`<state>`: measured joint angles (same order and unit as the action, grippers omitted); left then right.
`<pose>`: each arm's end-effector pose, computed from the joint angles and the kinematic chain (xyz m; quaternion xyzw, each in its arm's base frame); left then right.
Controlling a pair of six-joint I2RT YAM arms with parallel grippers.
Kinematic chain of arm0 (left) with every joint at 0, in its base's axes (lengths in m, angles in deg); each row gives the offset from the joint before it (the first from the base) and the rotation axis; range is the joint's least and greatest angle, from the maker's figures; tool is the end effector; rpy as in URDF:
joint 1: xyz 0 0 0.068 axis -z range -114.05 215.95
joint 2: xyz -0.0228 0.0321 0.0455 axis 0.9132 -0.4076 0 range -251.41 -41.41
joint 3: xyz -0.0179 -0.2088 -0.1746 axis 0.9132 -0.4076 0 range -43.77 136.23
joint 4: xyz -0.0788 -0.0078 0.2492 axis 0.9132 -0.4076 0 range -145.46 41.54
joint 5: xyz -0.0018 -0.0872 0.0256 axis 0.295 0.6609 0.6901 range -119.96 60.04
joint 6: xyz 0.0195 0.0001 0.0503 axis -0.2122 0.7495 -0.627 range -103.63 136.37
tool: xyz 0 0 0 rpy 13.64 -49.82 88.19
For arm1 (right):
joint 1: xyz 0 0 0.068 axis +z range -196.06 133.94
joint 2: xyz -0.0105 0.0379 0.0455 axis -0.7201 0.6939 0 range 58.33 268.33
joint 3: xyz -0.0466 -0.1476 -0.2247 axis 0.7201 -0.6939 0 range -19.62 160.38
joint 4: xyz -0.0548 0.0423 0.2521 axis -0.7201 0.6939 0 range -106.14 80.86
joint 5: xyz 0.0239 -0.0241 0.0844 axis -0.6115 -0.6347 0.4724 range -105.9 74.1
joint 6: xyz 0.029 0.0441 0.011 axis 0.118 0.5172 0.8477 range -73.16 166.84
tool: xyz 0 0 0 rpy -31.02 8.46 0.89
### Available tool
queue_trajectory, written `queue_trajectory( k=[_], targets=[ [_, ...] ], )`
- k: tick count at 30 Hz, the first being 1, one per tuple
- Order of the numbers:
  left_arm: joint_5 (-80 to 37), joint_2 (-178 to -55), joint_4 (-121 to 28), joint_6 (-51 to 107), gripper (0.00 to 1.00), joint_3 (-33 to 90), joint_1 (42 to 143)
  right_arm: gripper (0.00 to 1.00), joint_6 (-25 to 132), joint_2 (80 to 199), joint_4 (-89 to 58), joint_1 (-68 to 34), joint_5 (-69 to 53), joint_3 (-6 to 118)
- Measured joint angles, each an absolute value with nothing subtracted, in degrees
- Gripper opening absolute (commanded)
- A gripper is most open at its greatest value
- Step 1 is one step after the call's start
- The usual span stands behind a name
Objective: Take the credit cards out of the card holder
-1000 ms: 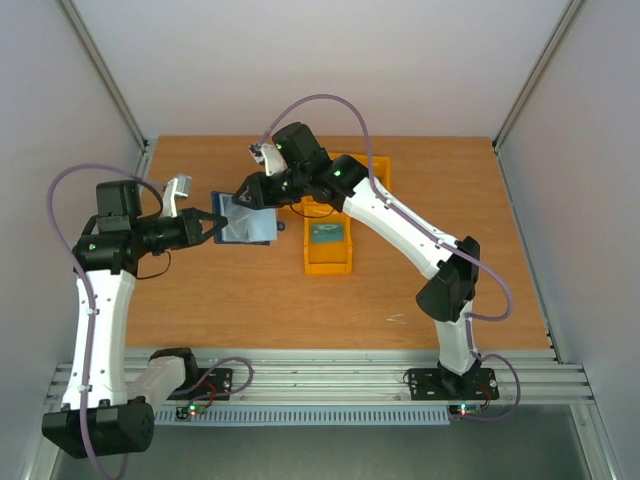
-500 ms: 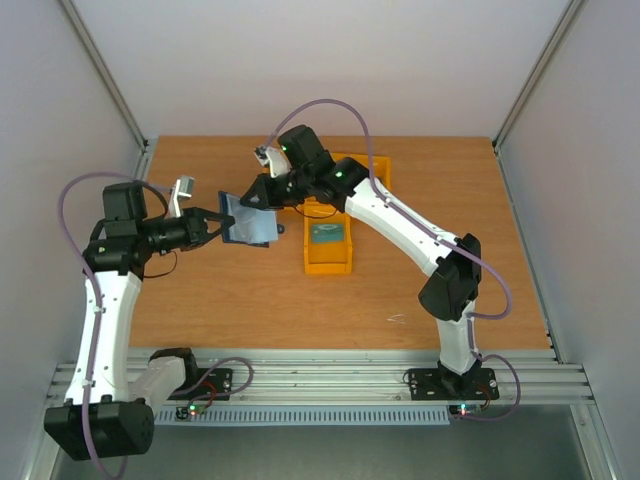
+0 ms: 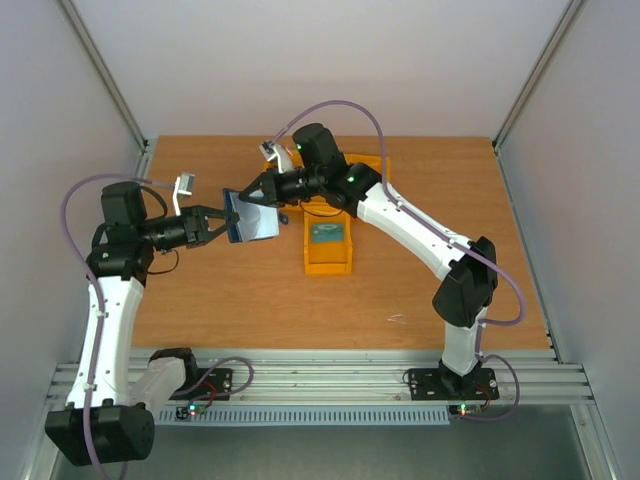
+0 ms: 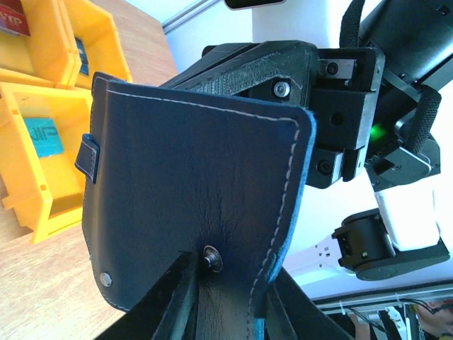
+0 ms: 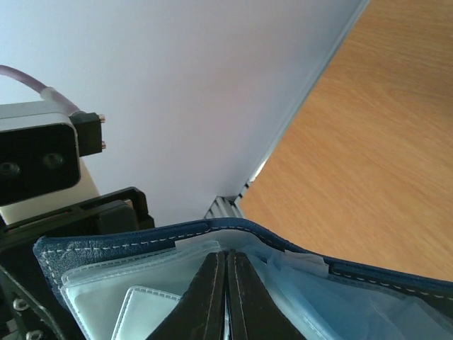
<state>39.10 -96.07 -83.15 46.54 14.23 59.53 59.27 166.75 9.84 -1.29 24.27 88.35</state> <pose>0.1851 -0.0126 0.3579 0.0381 0.7691 -0.5666 0.2932 0.2960 0.3257 0.3771 -0.3960 0.7164 0.4931 0.2946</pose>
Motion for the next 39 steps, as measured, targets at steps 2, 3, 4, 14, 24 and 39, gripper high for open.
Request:
queue_trajectory(
  k=[2, 3, 4, 14, 24, 39],
  targets=[
    [39.8, -96.1, -82.0, 47.1, 0.24, 14.1, 59.6, 0.01, 60.3, 166.5, 8.5, -1.3, 25.0, 88.1],
    [40.0, -96.0, -81.5, 47.3, 0.24, 14.1, 59.6, 0.01, 60.7, 166.5, 8.0, -1.4, 25.3, 88.0],
    [40.1, -96.0, -81.0, 47.5, 0.24, 14.1, 59.6, 0.01, 61.0, 166.5, 7.5, -1.4, 25.5, 88.0],
    [41.3, -95.6, -78.6, 48.8, 0.0, 13.7, 59.5, 0.01, 62.4, 165.8, 5.0, -2.1, 27.2, 87.8],
    [42.8, -95.3, -73.7, 52.3, 0.0, 13.2, 59.5, 0.15, 62.7, 164.5, 4.0, -2.9, 28.2, 87.8],
    [36.6, -95.9, -75.9, 52.9, 0.0, 12.9, 59.2, 0.71, 34.5, 161.9, 37.7, 3.0, 5.1, 101.5]
  ],
)
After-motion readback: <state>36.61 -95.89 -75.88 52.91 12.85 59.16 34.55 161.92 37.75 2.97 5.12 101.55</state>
